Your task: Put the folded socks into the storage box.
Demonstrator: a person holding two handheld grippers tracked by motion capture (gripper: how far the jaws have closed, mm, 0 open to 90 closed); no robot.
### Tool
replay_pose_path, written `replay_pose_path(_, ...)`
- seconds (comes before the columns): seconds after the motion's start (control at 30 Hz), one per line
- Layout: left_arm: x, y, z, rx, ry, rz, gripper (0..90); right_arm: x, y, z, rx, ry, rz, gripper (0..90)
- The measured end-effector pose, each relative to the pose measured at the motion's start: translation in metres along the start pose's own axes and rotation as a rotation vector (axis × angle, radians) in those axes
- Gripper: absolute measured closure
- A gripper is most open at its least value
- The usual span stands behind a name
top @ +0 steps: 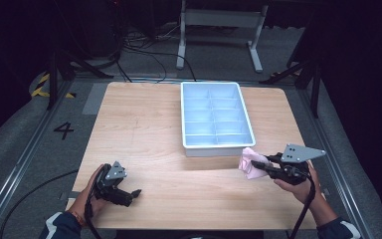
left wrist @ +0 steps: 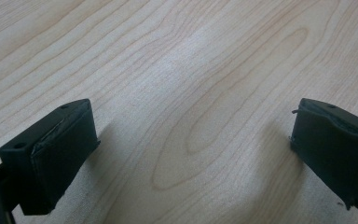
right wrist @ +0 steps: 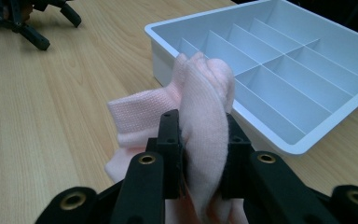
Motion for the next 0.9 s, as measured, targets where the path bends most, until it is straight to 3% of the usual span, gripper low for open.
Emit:
replay_pose_path(0.4,0.000,0.000,0.000,0.000,-0.001,-0.001,0.6,0.012,0.001,-0.021,0.034,0.015,0.029,74.7)
replay_pose_path(0.9,0.000,0.000,0.000,0.000,-0.001,0.000,0.6,0.033,-0.015,-0.043,0.028,0.030,0.080,74.7)
Point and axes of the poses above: each handheld gripper's, and its own axes: y roughly backward along the jaws, z roughly out of its underside, x roughly to its right, the point moved 9 cm from there along -y, roughly forward along the jaws, and after that the axes turned 11 degrees about z, right-handed, at the moved point
